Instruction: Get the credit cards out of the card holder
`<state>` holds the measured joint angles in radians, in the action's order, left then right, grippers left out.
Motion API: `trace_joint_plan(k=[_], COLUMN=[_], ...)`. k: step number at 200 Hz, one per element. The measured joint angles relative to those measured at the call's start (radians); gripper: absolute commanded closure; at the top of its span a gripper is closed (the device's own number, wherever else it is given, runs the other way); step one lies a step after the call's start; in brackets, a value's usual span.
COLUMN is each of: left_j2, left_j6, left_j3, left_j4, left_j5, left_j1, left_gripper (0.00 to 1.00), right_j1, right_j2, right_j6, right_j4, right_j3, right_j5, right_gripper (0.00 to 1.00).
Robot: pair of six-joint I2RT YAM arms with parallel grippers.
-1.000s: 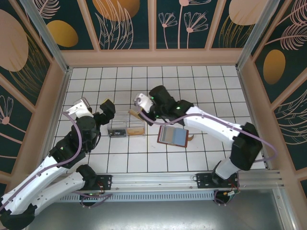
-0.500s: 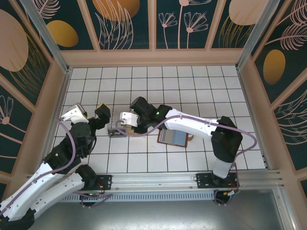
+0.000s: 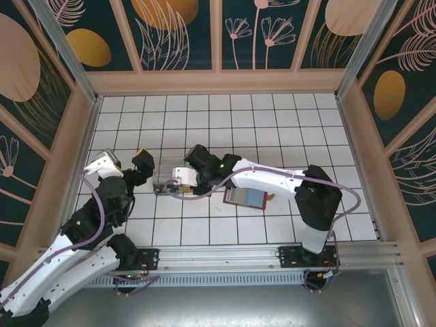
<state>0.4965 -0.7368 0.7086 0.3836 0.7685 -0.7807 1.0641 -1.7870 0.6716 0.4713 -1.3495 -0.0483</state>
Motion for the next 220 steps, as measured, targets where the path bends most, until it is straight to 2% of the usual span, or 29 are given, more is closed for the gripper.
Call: trace_joint_plan(k=[165,201,220], left_j2=[0.000,0.003,0.005], left_j6=[-0.001,-0.001,-0.001], left_j3=[-0.018,-0.021,-0.023], left_j4=[0.014,0.014,0.013], left_j5=[-0.001,-0.005,-0.008], left_j1=[0.000,0.000,0.000], left_gripper=[0.01,0.01,0.01], right_j1=[0.000,0.000,0.000], right_j2=[-0.109,-0.112,-0.112], right_j6=[-0.002,-0.019,-0.027], right_j4=[-0.076,-0.082,-0.082], right_j3=[0.008,0.004,0.003], right_j5=[0.067,0.084,0.097], right_gripper=[1.00,0.86,0.75])
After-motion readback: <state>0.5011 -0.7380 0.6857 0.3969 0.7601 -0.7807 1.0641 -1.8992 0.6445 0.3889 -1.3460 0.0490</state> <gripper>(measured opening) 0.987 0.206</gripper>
